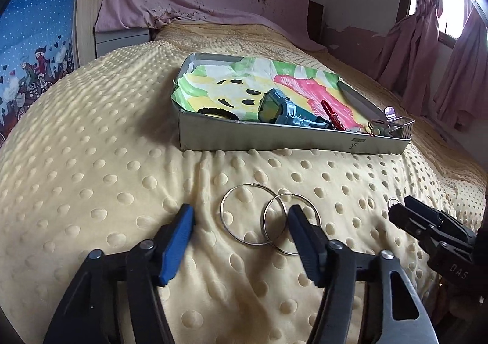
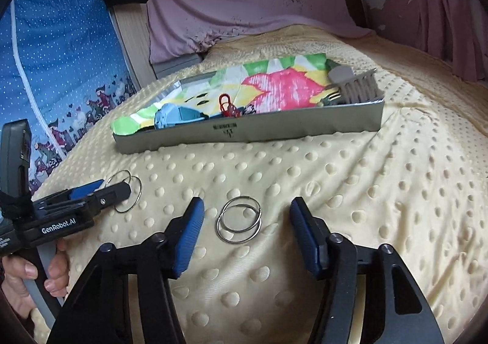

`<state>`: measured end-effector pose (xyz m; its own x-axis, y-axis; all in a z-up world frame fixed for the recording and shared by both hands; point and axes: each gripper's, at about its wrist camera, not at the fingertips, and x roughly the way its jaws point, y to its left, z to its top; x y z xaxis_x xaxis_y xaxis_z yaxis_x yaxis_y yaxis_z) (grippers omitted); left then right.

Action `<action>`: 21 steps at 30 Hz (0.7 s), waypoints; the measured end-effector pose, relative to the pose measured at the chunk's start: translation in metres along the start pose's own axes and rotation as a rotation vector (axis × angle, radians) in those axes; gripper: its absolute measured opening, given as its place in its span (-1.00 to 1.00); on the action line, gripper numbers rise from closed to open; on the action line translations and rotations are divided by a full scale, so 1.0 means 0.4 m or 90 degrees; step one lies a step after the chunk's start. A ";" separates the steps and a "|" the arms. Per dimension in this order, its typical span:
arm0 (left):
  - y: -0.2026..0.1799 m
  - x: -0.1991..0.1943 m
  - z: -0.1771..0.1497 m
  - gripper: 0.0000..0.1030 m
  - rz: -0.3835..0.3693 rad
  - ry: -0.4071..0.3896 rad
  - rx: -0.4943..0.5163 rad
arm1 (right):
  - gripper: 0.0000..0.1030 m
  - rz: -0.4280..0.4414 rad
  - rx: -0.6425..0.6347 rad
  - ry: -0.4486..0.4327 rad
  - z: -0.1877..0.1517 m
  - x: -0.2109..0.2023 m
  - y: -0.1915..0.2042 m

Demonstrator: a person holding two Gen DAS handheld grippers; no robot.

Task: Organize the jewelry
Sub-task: 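Grasp the silver hoop earrings with the left tool while the right tool grasps the small silver rings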

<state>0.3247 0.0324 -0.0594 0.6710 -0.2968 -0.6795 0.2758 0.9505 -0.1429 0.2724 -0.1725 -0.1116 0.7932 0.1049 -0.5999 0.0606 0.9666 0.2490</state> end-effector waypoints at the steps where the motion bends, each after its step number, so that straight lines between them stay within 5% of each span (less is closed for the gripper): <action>1: -0.003 -0.004 -0.002 0.02 -0.001 -0.001 0.003 | 0.02 0.001 -0.001 0.002 -0.002 0.004 0.001; 5: -0.009 -0.010 -0.002 -0.19 -0.003 -0.004 0.010 | 0.02 0.002 -0.014 0.014 -0.006 0.018 0.014; 15: -0.028 -0.028 -0.011 -0.19 0.009 -0.002 0.026 | -0.37 -0.005 -0.031 0.022 -0.009 0.020 0.029; 21: -0.045 -0.023 -0.015 -0.19 0.026 0.003 0.046 | -0.38 -0.009 -0.034 0.025 -0.010 0.022 0.028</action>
<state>0.3094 0.0185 -0.0551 0.6794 -0.2568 -0.6874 0.2971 0.9528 -0.0623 0.2778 -0.1598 -0.1171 0.7684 0.0998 -0.6321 0.0377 0.9790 0.2003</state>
